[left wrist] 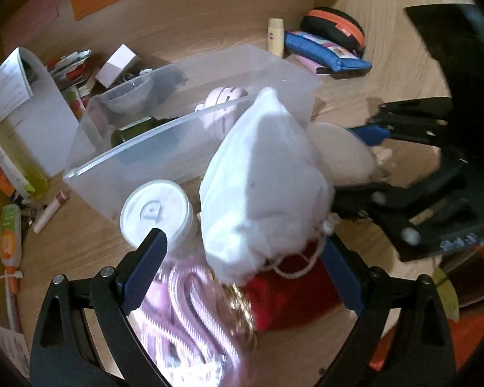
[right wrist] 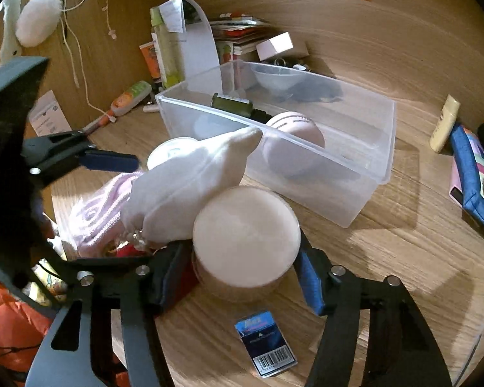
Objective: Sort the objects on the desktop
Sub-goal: 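Grasp the cream cylinder with the right gripper while the left grasps the white cloth bag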
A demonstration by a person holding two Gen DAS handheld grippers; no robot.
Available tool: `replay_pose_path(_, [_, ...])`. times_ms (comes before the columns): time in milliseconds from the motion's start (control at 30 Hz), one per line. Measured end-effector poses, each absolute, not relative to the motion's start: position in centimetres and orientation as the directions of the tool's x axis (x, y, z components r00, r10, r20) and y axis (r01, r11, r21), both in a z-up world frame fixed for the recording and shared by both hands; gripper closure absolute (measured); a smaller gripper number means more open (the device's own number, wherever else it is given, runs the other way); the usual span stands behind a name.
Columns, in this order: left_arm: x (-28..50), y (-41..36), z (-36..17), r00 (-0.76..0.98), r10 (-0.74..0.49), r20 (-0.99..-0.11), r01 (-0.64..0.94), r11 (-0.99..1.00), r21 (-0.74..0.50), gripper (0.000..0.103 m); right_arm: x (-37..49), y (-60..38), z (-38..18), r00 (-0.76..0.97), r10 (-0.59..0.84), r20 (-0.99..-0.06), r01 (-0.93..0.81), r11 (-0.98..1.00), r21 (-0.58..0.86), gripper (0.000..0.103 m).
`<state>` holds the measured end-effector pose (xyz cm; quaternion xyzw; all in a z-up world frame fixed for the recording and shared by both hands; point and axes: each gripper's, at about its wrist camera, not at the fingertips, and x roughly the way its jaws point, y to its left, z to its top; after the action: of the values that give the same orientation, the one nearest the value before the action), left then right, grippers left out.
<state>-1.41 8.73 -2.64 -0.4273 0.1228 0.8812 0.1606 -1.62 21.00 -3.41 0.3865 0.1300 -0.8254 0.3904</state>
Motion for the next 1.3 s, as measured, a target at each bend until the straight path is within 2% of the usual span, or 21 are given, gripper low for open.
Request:
replay_pose_path(400, [-3.5,11.4,-2.7,-0.643,0.169,-0.747,-0.454,-0.869,0.195,0.008,-2.3,23.3,-3.1,-0.437,-0.507,-0.743,0.700,-0.710,0.073,0.049])
replay_pose_path(500, [-4.0,11.5,-2.7,-0.625,0.196,-0.755,-0.476,-0.863,0.170,0.008,-2.3,23.9,-2.8,-0.431,-0.510,-0.744,0.700,-0.709,0.080,0.049])
replay_pose_path(567, [-4.1,11.6,-2.4,-0.626,0.195,-0.755,-0.476,-0.862,0.172,0.016,-2.2,24.1,-2.6,-0.440,-0.497,-0.748,0.701,-0.711,0.060,0.049])
replay_pose_path(633, [-4.4,11.8,-2.4,-0.616,0.194,-0.763,-0.478,-0.863,0.166,0.038,-1.9,24.5,-2.5,-0.435,-0.493,-0.754,0.708,-0.704,0.052,0.049])
replay_pose_path(700, [-5.0,11.8,-2.5,-0.598,0.194,-0.777,-0.473,-0.869,0.147,0.049,-1.9,24.8,-2.4,-0.428,-0.494,-0.757,0.709,-0.703,0.059,0.049])
replay_pose_path(900, [-6.0,12.3,-2.3,-0.558,0.222,-0.799,-0.488,-0.867,0.099,0.049,-2.5,25.2,-3.2,-0.419,-0.485,-0.768,0.687,-0.722,0.081,0.049])
replay_pose_path(1000, [-6.6,13.0,-2.5,-0.533,0.218,-0.818,-0.484,-0.871,0.083,0.036,-2.5,25.2,-3.2,-0.420,-0.493,-0.762,0.685,-0.723,0.090,0.049])
replay_pose_path(1100, [-7.3,13.4,-2.8,-0.508,0.242,-0.827,-0.485,-0.874,0.042,0.037,-2.4,25.1,-3.3,-0.430,-0.491,-0.758,0.681,-0.727,0.084,0.049])
replay_pose_path(1167, [-7.5,13.4,-2.8,-0.485,0.286,-0.826,-0.496,-0.868,-0.010,0.043,-2.5,25.2,-3.2,-0.441,-0.484,-0.756,0.670,-0.737,0.082,0.049])
replay_pose_path(1300, [-7.4,12.3,-2.3,-0.482,0.347,-0.804,-0.487,-0.869,-0.083,0.063,-2.9,26.3,-2.7,-0.433,-0.515,-0.739,0.653,-0.745,0.137,0.049])
